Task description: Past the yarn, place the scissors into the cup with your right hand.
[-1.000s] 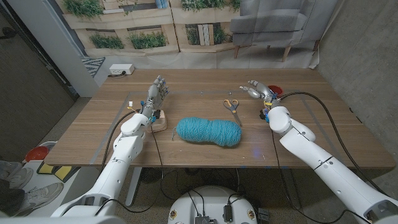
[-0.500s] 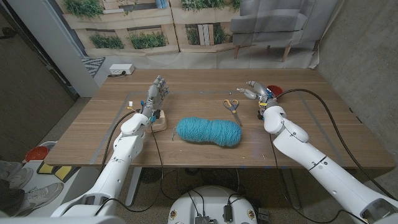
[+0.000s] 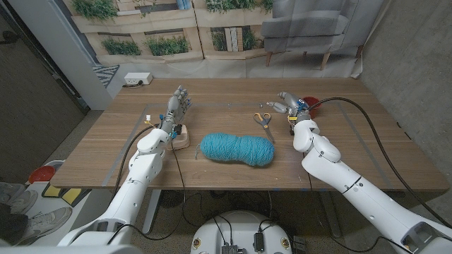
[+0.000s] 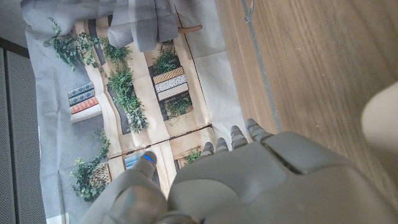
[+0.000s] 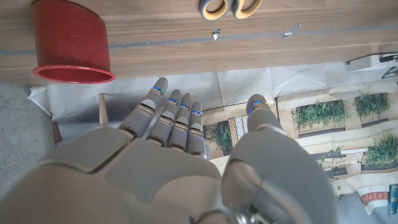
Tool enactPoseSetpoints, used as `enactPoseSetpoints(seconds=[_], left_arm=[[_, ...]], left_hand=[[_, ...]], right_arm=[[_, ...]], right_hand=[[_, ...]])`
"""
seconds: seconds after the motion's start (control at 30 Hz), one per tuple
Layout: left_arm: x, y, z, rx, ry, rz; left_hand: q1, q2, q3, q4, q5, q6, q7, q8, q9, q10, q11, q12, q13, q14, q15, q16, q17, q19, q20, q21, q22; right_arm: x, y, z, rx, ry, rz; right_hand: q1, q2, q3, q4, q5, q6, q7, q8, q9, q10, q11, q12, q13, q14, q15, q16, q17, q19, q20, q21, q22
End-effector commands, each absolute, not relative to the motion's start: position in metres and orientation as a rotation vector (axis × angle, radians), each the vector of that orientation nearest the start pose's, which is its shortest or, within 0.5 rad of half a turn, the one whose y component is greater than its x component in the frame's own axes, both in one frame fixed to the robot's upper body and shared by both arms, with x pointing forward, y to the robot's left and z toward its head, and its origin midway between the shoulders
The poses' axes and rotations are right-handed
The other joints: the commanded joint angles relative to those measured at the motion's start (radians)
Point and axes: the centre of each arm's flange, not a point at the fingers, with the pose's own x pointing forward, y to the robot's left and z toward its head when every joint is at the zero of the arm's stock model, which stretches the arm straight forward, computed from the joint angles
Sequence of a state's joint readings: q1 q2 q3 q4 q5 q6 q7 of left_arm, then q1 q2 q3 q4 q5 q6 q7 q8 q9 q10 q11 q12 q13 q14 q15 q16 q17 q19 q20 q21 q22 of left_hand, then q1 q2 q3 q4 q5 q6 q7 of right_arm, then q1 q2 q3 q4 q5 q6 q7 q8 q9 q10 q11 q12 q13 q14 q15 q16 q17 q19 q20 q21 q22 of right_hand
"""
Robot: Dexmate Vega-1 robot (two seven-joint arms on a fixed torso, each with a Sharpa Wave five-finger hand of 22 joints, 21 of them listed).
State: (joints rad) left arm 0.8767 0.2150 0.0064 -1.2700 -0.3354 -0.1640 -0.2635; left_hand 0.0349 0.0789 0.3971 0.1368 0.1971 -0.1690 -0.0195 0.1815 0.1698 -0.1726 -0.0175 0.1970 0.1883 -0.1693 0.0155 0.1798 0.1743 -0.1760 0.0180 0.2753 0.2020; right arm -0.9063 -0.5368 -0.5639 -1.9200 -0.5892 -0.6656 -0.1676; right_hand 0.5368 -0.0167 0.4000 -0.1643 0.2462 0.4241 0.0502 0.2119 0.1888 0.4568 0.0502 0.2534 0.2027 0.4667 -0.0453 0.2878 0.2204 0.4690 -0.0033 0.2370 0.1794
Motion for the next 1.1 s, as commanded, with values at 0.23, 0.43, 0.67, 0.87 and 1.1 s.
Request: enactPoseSetpoints(seconds=[0.23,0.43,0.67,0.87,1.1], left_arm=[[0.662,0.295,-0.033,-0.064,-0.576,-0.215],[0.664,0.295,-0.033,-0.065,-0.574,-0.216],[0.665,0.296,-0.032,-0.065,-0.576,-0.217],[0.666,0.296,-0.031,-0.068,-0.576,-0.218],[0.669,0.295,-0.03,-0.066,-0.575,-0.219]], left_hand=[[-0.001,0.004,-0.006,-0.002,0.008,-0.102,0.006,0.003,0.005,-0.143,0.003,0.01,0.003,-0.173,0.009,0.005,0.005,-0.071,0.007,0.0,0.002],[-0.001,0.004,-0.007,-0.002,0.008,-0.103,0.006,0.003,0.005,-0.143,0.003,0.01,0.003,-0.174,0.011,0.005,0.005,-0.072,0.007,-0.001,0.002],[-0.001,0.004,-0.007,-0.002,0.008,-0.103,0.007,0.003,0.005,-0.144,0.004,0.01,0.003,-0.174,0.011,0.005,0.005,-0.072,0.008,-0.001,0.002],[-0.001,0.004,-0.008,-0.002,0.008,-0.103,0.006,0.002,0.005,-0.145,0.005,0.01,0.003,-0.174,0.011,0.005,0.005,-0.072,0.009,-0.002,0.002],[-0.002,0.003,-0.009,-0.002,0.008,-0.102,0.007,0.003,0.005,-0.144,0.006,0.01,0.003,-0.174,0.01,0.005,0.005,-0.071,0.009,-0.002,0.002]], right_arm=[[0.574,-0.168,0.001,-1.241,-0.429,-0.409],[0.576,-0.16,0.0,-1.285,-0.416,-0.437],[0.58,-0.151,-0.002,-1.344,-0.396,-0.463],[0.584,-0.143,-0.004,-1.407,-0.377,-0.478],[0.586,-0.137,-0.008,-1.43,-0.37,-0.469]], right_hand=[[0.066,-0.01,-0.021,-0.004,0.041,0.068,-0.016,0.016,0.005,0.074,-0.003,0.04,0.021,0.102,-0.059,0.086,0.075,0.042,-0.017,0.01,0.007],[0.104,-0.038,-0.055,0.001,0.066,0.103,-0.022,0.016,0.009,0.114,-0.02,0.063,0.038,0.165,-0.088,0.168,0.151,0.063,-0.022,0.013,0.01],[0.119,-0.103,-0.127,0.01,0.064,0.118,-0.059,0.006,0.013,0.099,-0.054,0.067,0.061,0.136,-0.13,0.236,0.25,0.03,-0.071,-0.001,0.017],[0.128,-0.121,-0.158,0.015,0.065,0.152,-0.064,0.014,0.015,0.114,-0.052,0.078,0.072,0.129,-0.14,0.269,0.295,0.029,-0.079,0.001,0.021],[0.13,-0.123,-0.184,0.024,0.068,0.178,-0.062,0.016,0.017,0.13,-0.047,0.09,0.084,0.131,-0.14,0.305,0.339,0.031,-0.071,0.005,0.024]])
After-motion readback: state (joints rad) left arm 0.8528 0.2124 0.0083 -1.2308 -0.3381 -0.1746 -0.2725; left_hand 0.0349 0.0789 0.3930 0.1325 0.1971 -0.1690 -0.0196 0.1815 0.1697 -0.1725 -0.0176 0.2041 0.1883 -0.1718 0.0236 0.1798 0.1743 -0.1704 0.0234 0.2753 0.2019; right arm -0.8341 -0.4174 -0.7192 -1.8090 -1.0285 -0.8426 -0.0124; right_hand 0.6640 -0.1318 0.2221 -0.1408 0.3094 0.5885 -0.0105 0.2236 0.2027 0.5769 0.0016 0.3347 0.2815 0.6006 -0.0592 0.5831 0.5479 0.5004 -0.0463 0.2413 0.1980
